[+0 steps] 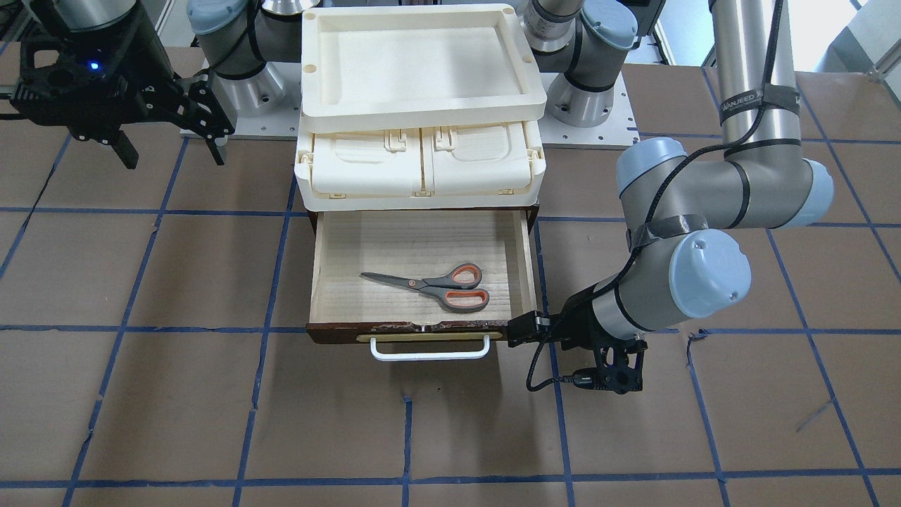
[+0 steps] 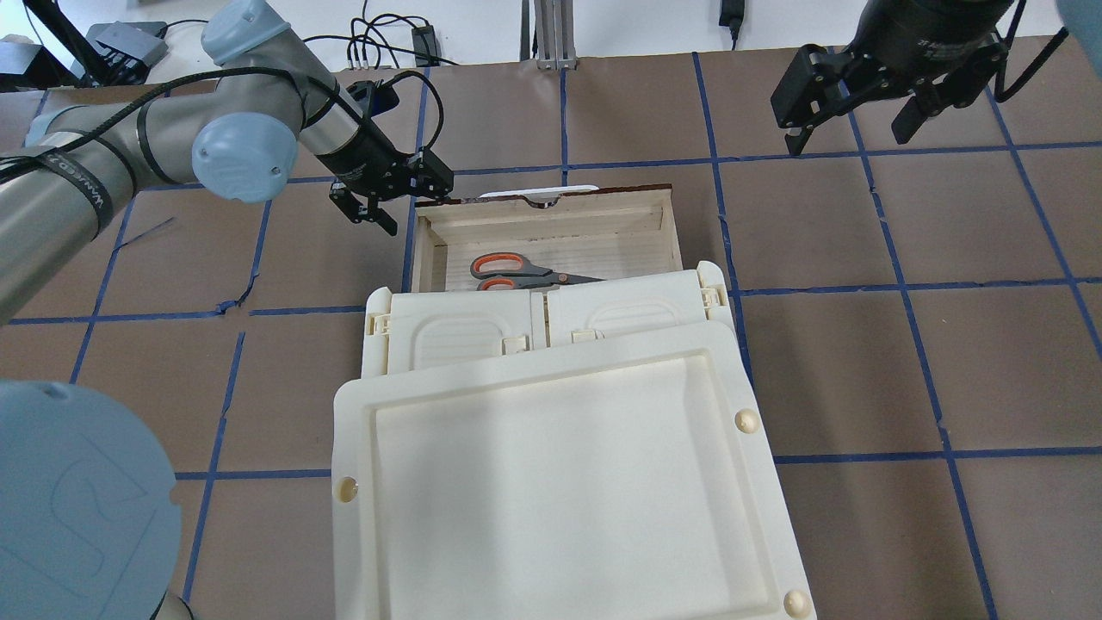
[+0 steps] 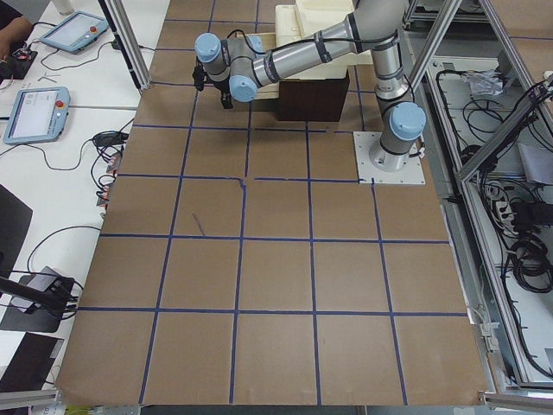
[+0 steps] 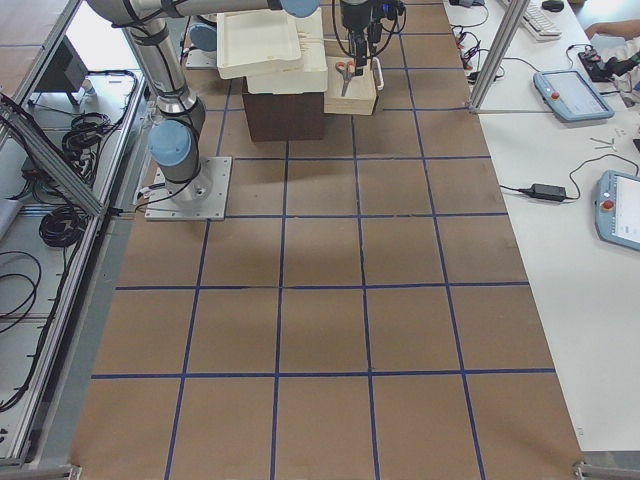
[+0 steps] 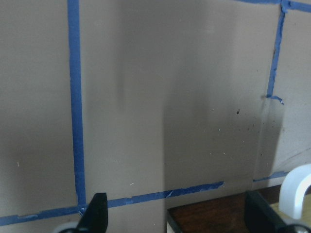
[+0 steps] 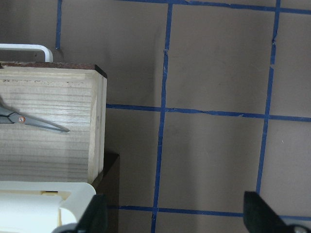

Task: Put scissors in drawer and close it
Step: 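Push the drawer front with the left gripper to slide it shut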

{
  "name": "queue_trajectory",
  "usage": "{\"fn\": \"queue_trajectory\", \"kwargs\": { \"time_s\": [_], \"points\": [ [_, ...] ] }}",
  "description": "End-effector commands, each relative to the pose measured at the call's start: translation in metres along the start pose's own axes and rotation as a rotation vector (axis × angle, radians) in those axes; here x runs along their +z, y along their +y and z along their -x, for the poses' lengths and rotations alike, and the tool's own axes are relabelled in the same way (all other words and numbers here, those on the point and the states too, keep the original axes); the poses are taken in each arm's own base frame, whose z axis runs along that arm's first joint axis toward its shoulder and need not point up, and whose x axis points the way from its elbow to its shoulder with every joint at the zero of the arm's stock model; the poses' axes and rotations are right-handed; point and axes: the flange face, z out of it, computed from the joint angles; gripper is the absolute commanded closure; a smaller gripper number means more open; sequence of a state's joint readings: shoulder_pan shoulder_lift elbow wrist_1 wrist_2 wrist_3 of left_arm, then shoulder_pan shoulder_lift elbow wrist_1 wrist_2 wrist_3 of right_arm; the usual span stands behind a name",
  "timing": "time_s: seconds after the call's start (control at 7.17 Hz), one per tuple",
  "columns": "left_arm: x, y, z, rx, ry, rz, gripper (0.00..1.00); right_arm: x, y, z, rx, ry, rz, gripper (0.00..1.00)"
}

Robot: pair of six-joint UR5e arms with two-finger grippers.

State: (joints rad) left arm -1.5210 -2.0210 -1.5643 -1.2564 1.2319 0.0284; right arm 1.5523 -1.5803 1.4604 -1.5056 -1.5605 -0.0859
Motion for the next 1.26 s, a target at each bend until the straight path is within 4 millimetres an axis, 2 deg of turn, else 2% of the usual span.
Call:
{"fn": "queue_trajectory", "kwargs": {
  "time_s": [0.0,0.42,0.84,1.12],
  "points": [
    [-0.006,0.011,-0.003,-0.013,-0.001,0.032,0.00,0.004,0.009,0.002,-0.007,-0.008,0.048,0.00],
    [-0.006,0.026,-0.004,-0.046,-0.002,0.080,0.00,0.008,0.011,-0.008,-0.009,-0.002,0.082,0.00],
    [-0.003,0.043,-0.008,-0.061,-0.006,0.142,0.00,0.011,0.016,-0.006,-0.008,-0.019,0.124,0.00],
    [-0.013,0.059,-0.011,-0.081,-0.010,0.194,0.00,0.009,0.017,-0.006,-0.021,-0.022,0.114,0.00]
  ]
}}
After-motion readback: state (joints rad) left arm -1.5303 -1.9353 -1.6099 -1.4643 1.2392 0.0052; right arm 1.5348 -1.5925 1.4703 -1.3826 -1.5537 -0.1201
